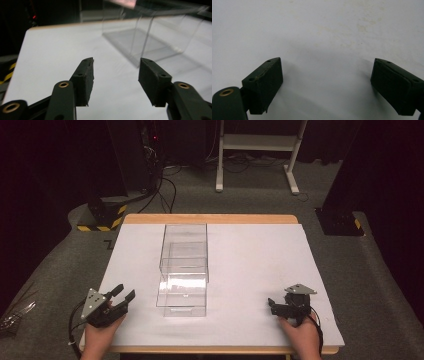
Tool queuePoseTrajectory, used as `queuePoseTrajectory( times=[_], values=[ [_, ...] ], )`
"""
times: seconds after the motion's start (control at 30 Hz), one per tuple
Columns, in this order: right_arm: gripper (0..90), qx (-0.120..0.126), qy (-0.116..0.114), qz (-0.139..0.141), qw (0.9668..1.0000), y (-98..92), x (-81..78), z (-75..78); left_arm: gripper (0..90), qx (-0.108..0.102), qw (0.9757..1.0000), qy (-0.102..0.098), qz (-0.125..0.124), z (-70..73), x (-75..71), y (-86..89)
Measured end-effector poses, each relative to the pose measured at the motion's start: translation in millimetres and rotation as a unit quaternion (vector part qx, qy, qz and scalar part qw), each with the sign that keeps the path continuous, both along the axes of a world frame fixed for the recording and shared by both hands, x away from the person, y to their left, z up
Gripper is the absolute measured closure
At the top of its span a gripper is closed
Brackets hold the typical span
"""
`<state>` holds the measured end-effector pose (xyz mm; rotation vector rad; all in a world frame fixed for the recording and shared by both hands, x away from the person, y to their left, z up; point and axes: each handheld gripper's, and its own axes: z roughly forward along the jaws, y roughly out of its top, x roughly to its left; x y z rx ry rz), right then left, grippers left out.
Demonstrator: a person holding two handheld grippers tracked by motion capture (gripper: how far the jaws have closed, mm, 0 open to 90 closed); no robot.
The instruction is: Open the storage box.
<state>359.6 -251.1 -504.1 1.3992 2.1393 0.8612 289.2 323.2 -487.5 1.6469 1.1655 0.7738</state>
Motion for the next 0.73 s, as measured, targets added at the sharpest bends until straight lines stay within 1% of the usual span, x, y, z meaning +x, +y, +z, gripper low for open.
queuePoseTrajectory(
  times=[0.03, 0.1, 0.13, 0.17, 0.23, 0.27, 0.3, 0.33, 0.37, 0.4, 0.43, 0.47, 0.53, 0.57, 0.63, 0.73],
  values=[
    [10.8, 0.0, 0.0, 0.0, 1.0, 0.0, 0.0, 0.0, 45.2, 0.007, 0.9999, 0.007, 0.005, -2.1, 1.6, -0.3],
    [10.8, 0.0, 0.0, 0.0, 1.0, 0.0, 0.0, 0.0, 43.6, 0.025, 0.999, 0.034, 0.015, -6.8, 6.5, -0.7],
    [10.8, 0.0, 0.0, 0.0, 1.0, 0.0, 0.0, 0.0, 42.6, 0.026, 0.998, 0.053, 0.02, -10.1, 9.4, -1.2],
    [10.8, 0.0, 0.0, 0.0, 1.0, 0.0, 0.0, 0.0, 41.8, 0.034, 0.9972, 0.063, 0.022, -11.9, 11.2, -0.9],
    [10.8, 0.0, 0.0, 0.0, 1.0, 0.0, 0.0, 0.0, 40.2, 0.046, 0.9941, 0.095, 0.027, -16.0, 15.3, -1.9],
    [10.8, 0.0, 0.0, 0.0, 1.0, 0.0, 0.0, 0.0, 39.1, 0.052, 0.9924, 0.108, 0.027, -16.6, 17.9, -3.0],
    [10.8, 0.0, 0.0, 0.0, 1.0, 0.0, 0.0, 0.0, 38.3, 0.057, 0.9916, 0.112, 0.03, -17.0, 18.9, -3.9],
    [10.8, 0.0, 0.0, 0.0, 1.0, 0.0, 0.0, 0.0, 38.2, 0.063, 0.9902, 0.12, 0.034, -17.6, 20.1, -5.8],
    [10.8, 0.0, 0.0, 0.0, 1.0, 0.0, -0.1, 0.0, 37.5, 0.074, 0.9883, 0.129, 0.034, -18.4, 22.1, -7.5],
    [10.8, 0.0, 0.0, 0.0, 1.0, 0.0, -0.1, 0.0, 35.8, 0.086, 0.9852, 0.144, 0.035, -19.4, 24.5, -10.1],
    [10.8, 0.0, 0.0, 0.0, 1.0, 0.0, -0.1, -0.1, 34.3, 0.091, 0.9833, 0.153, 0.036, -20.0, 25.8, -11.5],
    [10.8, 0.0, 0.0, 0.0, 1.0, 0.0, -0.1, -0.1, 33.9, 0.088, 0.9838, 0.152, 0.037, -20.1, 25.7, -11.2],
    [10.8, 0.0, 0.0, 0.0, 1.0, 0.0, -0.1, -0.1, 33.7, 0.074, 0.9838, 0.159, 0.038, -20.3, 27.1, -8.6],
    [10.8, 0.0, 0.0, 0.0, 1.0, 0.0, -0.1, -0.1, 33.7, 0.071, 0.9839, 0.16, 0.037, -20.4, 27.1, -8.3],
    [10.8, 0.0, 0.0, 0.0, 1.0, 0.0, -0.1, 0.0, 33.6, 0.074, 0.9837, 0.16, 0.038, -20.3, 26.9, -8.9],
    [10.8, 0.001, 0.0, 0.0, 1.0, -0.1, -0.1, 0.0, 33.6, 0.074, 0.9838, 0.159, 0.039, -20.4, 26.8, -9.0]
  ],
)
